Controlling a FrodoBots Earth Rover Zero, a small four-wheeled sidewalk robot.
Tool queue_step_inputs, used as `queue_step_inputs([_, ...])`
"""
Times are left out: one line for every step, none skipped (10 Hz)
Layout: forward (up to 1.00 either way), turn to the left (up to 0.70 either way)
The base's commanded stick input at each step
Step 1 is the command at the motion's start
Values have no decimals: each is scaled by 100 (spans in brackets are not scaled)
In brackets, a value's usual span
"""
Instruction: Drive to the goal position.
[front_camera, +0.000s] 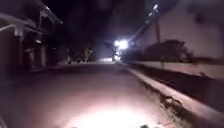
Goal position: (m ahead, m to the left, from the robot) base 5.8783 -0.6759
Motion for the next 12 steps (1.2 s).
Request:
queue_step_inputs([70, 0])
queue_step_inputs([70, 0])
queue_step_inputs([70, 0])
queue_step_inputs([70, 0])
queue_step_inputs([70, 0])
queue_step_inputs([70, 0])
queue_step_inputs([70, 0])
queue_step_inputs([70, 0])
queue_step_inputs([70, 0])
queue_step_inputs([70, 0])
queue_step_inputs([70, 0])
queue_step_inputs([70, 0])
